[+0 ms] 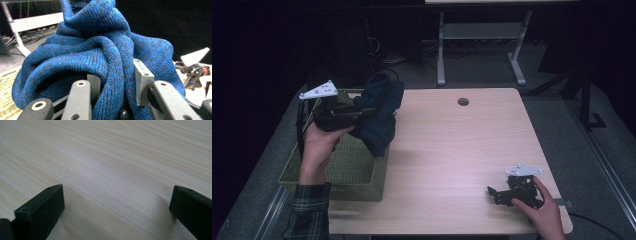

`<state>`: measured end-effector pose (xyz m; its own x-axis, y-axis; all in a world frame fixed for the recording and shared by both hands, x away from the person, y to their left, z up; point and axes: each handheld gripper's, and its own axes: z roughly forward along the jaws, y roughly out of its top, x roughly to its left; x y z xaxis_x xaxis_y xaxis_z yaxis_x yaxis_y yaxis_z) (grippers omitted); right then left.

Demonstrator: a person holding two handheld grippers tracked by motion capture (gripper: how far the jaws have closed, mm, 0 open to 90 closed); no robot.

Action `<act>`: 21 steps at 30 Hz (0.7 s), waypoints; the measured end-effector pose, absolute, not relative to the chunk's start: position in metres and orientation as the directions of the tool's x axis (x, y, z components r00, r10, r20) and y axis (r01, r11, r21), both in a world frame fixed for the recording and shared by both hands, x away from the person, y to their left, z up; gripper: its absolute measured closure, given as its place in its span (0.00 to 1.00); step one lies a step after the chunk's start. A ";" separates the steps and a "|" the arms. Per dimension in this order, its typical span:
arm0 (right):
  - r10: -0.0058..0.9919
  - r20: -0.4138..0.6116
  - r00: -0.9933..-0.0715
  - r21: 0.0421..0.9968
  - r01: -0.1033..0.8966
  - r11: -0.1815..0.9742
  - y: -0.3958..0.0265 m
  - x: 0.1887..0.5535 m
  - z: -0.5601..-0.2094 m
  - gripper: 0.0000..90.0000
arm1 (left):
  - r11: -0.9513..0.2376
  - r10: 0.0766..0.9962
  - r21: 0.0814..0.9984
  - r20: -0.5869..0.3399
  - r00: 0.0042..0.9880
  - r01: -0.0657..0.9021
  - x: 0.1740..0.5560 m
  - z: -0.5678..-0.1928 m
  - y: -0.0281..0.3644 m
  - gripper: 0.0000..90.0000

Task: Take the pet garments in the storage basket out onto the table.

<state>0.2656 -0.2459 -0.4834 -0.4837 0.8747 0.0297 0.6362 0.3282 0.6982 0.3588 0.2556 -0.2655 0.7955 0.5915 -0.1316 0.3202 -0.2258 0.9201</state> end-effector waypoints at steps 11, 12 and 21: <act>0.875 0.031 -0.483 0.698 0.637 0.327 -0.246 0.265 -0.483 0.00 | -0.247 0.534 0.924 -0.121 0.837 0.291 0.362 -0.264 0.220 0.72; 0.875 0.031 -0.483 0.698 0.637 0.327 -0.246 0.265 -0.483 0.00 | -0.249 0.529 0.924 -0.121 0.840 0.290 0.362 -0.265 0.217 0.72; 0.875 0.030 -0.483 0.698 0.637 0.328 -0.246 0.265 -0.483 0.00 | -0.274 0.475 0.920 -0.124 0.871 0.281 0.365 -0.271 0.185 0.72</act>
